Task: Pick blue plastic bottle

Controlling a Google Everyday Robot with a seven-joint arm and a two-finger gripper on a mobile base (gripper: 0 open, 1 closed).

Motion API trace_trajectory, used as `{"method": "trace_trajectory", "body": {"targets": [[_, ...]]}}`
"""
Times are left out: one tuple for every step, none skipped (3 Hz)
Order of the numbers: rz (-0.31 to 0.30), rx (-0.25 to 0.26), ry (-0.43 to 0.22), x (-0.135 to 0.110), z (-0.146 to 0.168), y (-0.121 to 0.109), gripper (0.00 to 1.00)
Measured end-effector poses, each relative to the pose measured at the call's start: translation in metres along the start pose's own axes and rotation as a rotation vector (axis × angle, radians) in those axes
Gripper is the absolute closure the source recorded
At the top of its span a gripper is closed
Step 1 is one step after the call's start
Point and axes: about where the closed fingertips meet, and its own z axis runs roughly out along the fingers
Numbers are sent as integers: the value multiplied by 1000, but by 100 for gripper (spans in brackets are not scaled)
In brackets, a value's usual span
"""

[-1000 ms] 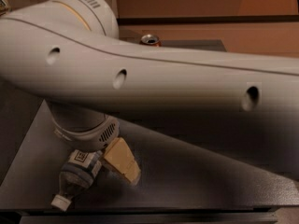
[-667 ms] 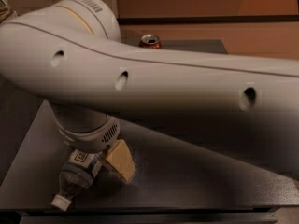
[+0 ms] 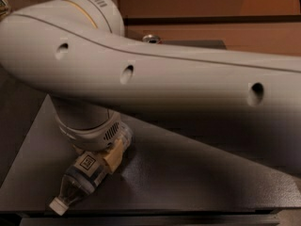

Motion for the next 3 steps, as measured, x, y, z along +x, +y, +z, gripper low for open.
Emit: {"method": "trace_trajectory", "body": {"targets": [[3,31,-1,6,-16,-4,87],[29,83,-12,22,-47,-14,100],[47,145,-13,36,-82,-27,100]]}}
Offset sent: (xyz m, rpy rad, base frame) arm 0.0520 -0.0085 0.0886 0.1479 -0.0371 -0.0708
